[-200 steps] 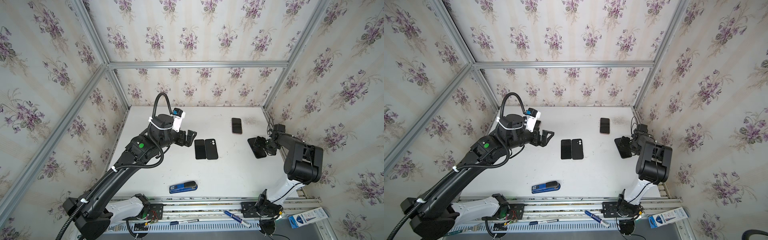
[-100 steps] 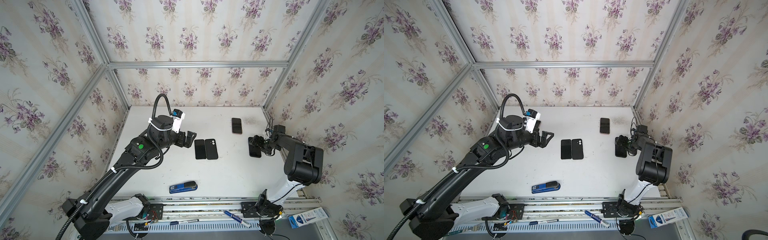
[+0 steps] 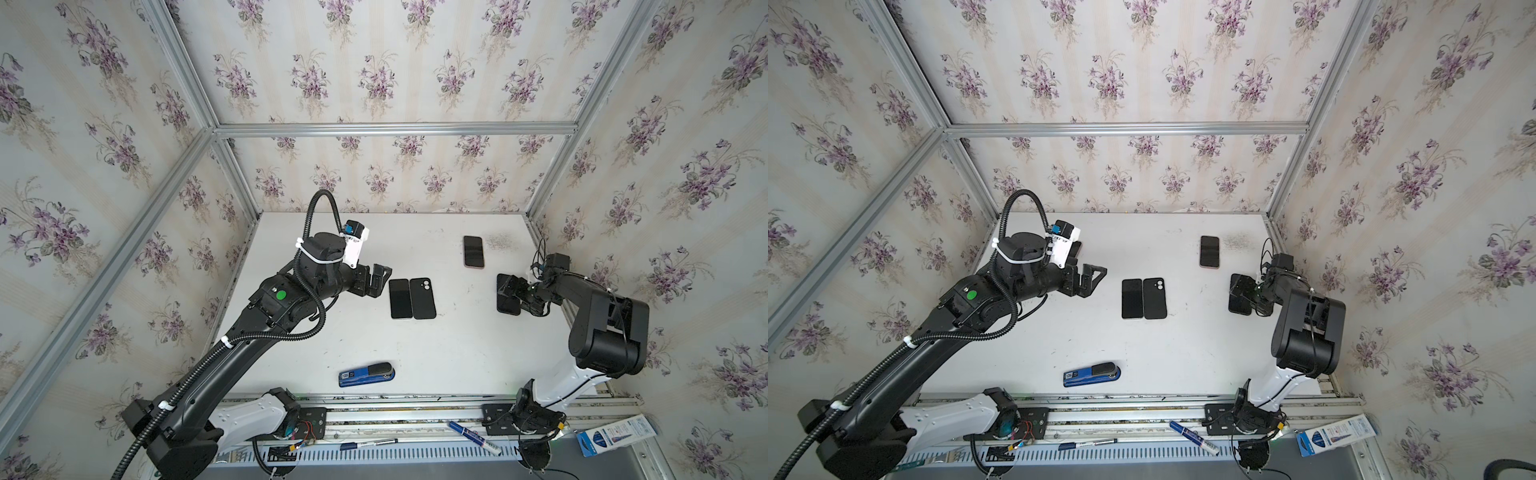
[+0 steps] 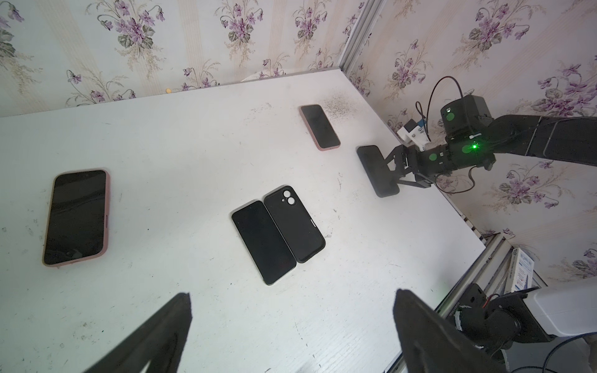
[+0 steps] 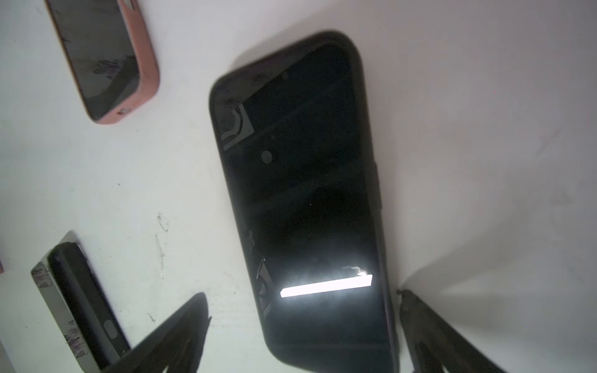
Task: Take the phone out of the phone case
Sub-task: Pick up the phone from the middle-right of the table.
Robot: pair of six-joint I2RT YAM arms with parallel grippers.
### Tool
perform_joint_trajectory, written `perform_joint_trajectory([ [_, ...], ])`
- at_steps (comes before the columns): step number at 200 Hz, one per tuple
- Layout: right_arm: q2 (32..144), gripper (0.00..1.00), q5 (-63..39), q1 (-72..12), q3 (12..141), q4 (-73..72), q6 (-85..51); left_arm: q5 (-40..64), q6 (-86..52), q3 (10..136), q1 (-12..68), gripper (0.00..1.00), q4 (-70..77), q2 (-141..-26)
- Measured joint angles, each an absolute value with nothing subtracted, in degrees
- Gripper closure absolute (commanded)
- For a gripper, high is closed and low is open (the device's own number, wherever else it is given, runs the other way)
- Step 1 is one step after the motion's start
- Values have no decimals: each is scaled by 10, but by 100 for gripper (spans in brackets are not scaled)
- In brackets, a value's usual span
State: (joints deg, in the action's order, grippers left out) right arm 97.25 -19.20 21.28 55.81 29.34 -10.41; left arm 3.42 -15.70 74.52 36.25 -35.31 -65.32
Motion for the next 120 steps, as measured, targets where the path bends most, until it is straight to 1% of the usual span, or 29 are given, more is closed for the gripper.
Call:
perform_joint_trajectory([
  [46,971,5,-135,180,560,316,-94,43,-157,745,361,0,-353,-662],
  [120,1005,6,-39,125,598,356,-105,46,-157,745,361,0,-353,-662],
])
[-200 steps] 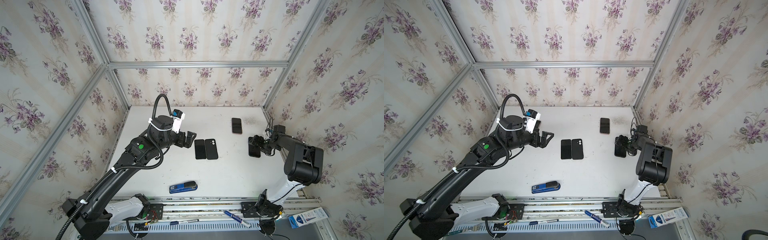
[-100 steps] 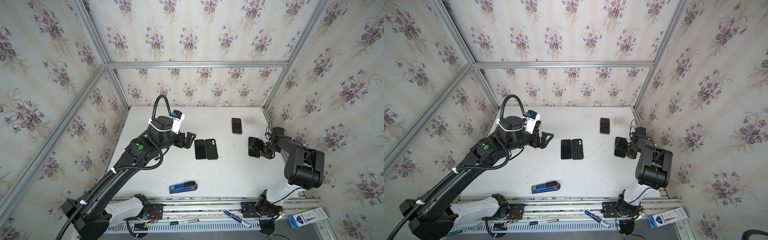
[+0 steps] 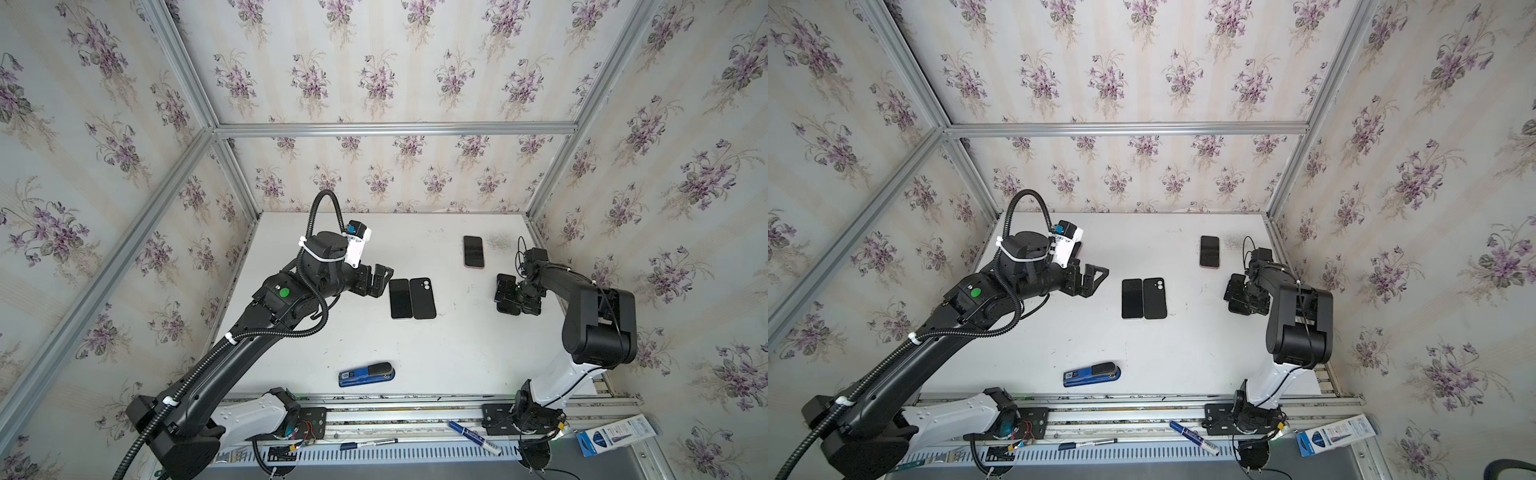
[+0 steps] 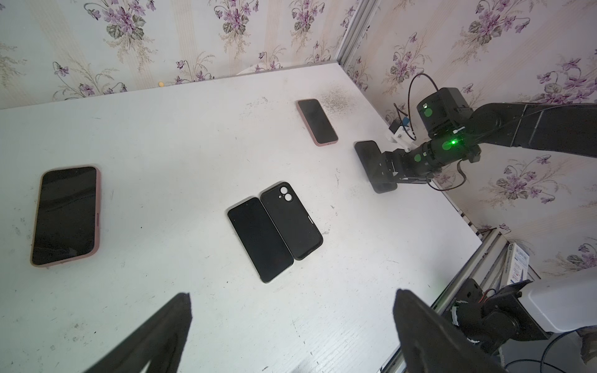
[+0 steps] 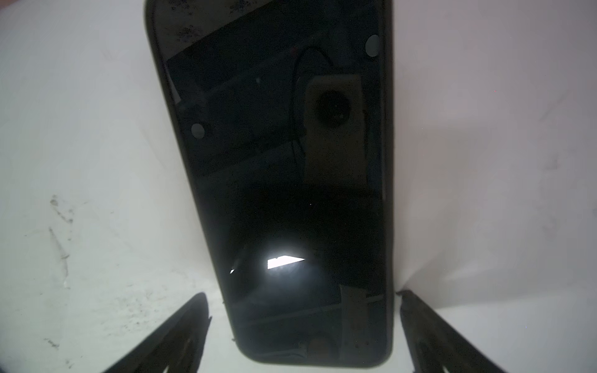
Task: Take the phone out of the phone case
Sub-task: Pick up the phone from the middle-right of the table.
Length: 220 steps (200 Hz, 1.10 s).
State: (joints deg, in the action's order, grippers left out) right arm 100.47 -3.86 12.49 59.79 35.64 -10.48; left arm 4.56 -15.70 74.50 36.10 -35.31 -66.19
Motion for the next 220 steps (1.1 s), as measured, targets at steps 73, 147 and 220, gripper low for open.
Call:
perform_joint_trajectory([
  [73,1024,15,14,100,607,375,-116,46,-157,744,360,0,-353,-663],
  [147,1019,30,13,98,601,370,-115,48,-157,755,360,0,-353,-679],
  [220,988,50,12,98,569,345,-109,63,-158,776,360,0,-352,-700],
])
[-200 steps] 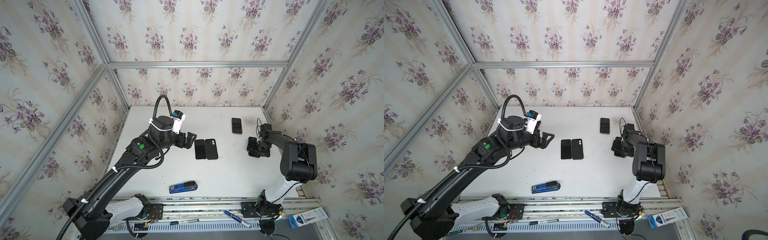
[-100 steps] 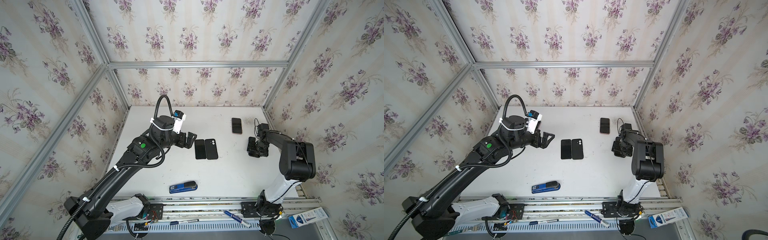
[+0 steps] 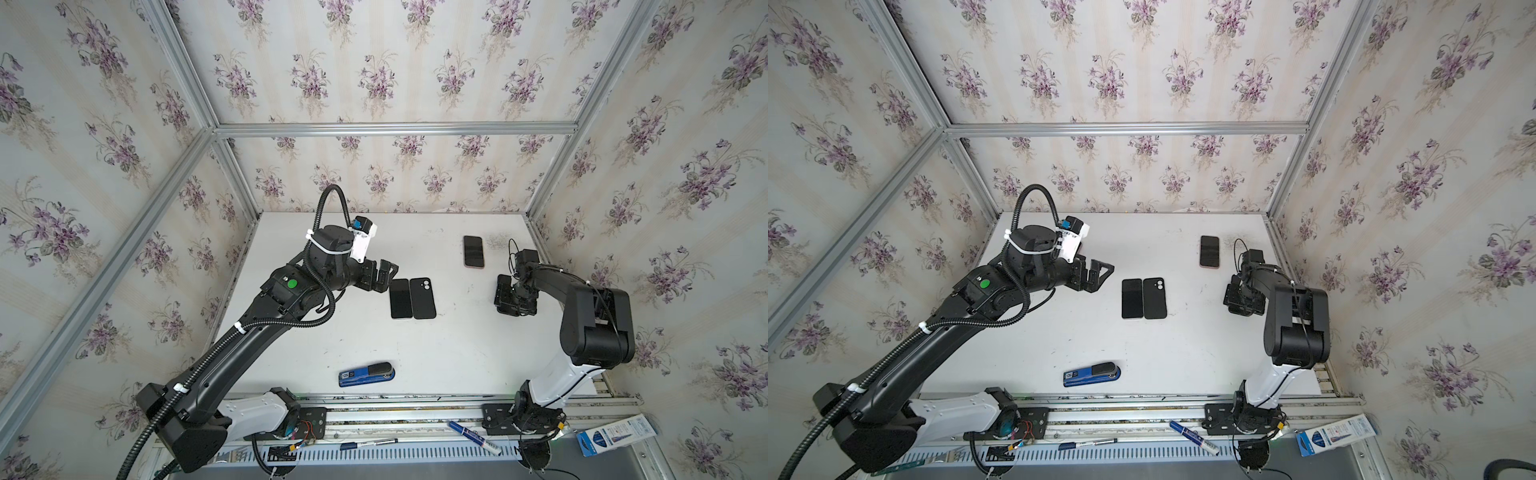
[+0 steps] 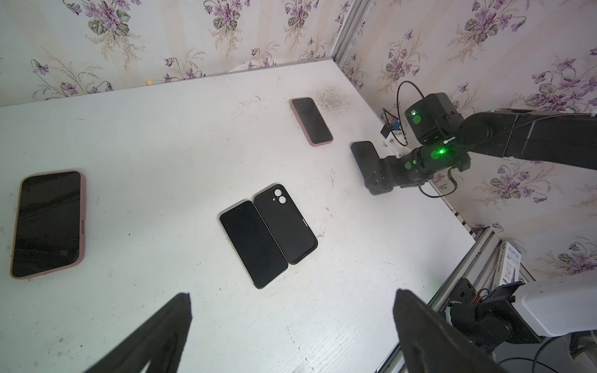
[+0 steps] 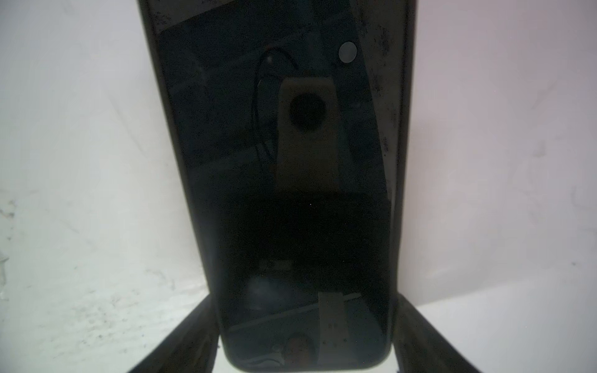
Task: Take the phone out of the phone case
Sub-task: Pick up the phone from the middle-right of the table.
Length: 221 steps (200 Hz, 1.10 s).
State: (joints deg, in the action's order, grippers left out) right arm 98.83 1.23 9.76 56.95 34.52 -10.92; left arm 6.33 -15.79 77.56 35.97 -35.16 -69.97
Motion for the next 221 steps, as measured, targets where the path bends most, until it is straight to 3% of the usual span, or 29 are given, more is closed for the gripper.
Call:
perform_joint_trajectory([
  [31,966,58,-3,98,551,352,-113,72,-162,787,359,0,-347,-723],
  [52,950,70,-20,98,539,359,-121,78,-166,794,359,0,-348,-735],
  [122,873,89,-75,86,493,352,-137,126,-191,828,357,0,-320,-791],
  [183,785,100,-145,49,420,288,-166,192,-234,844,357,0,-282,-848],
  [221,772,100,-167,18,403,263,-179,218,-251,850,357,0,-264,-873],
])
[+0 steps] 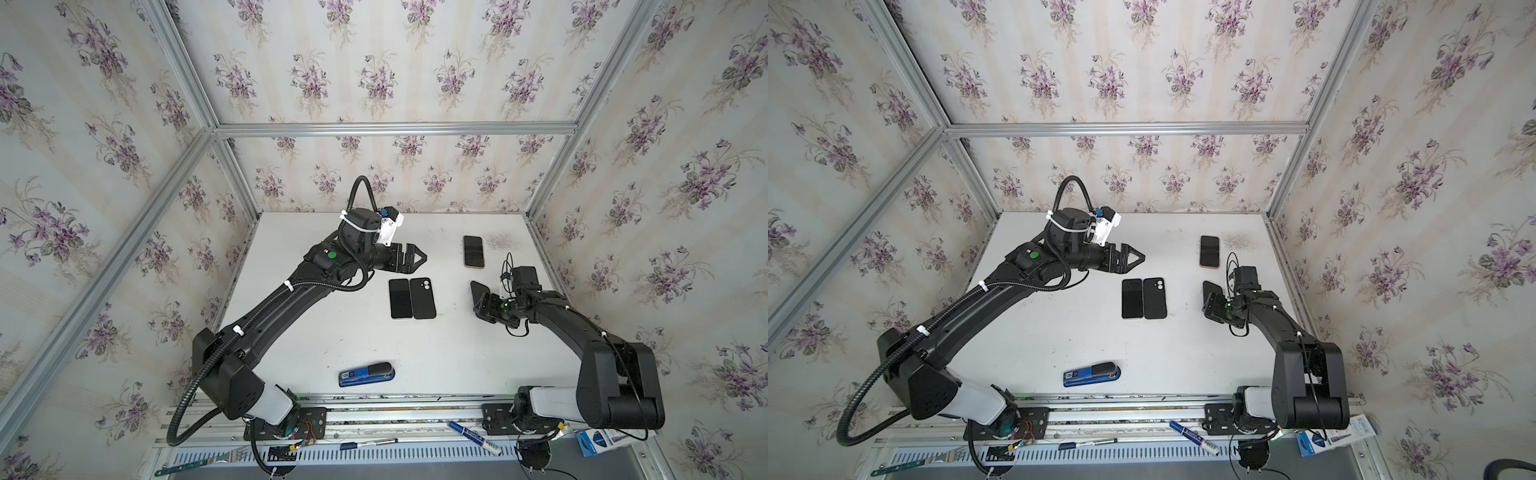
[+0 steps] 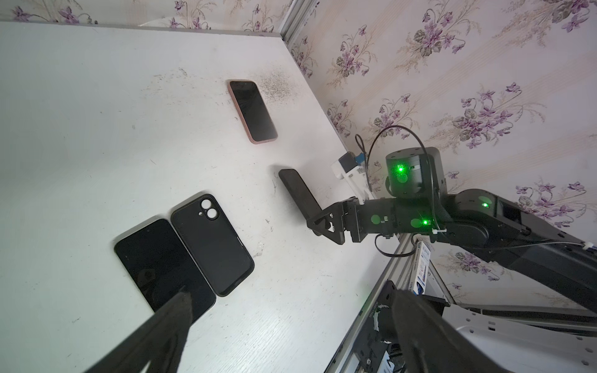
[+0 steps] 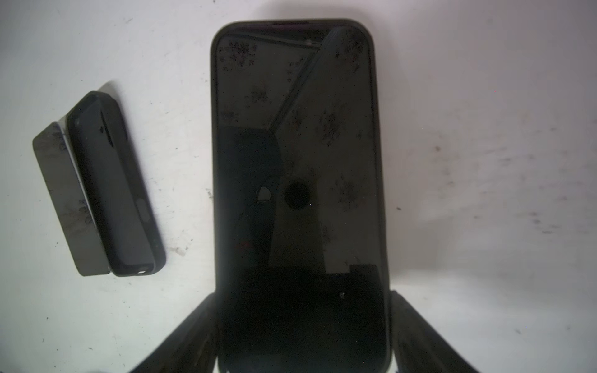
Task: Take the phone out of the phone case
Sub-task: Place the phone to the middle-right of the table.
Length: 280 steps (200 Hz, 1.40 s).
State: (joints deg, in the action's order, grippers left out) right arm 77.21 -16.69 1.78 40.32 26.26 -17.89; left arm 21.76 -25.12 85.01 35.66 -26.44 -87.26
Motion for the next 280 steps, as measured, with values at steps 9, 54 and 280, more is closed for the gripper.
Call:
perform_joint_trajectory([
  [9,772,100,-169,12,402,260,-183,223,-255,850,357,0,-262,-877],
  [54,776,100,-167,-6,398,248,-197,242,-271,851,357,0,-258,-894],
  [280,944,4,-37,-57,554,401,-246,271,-277,830,351,0,-249,-886],
])
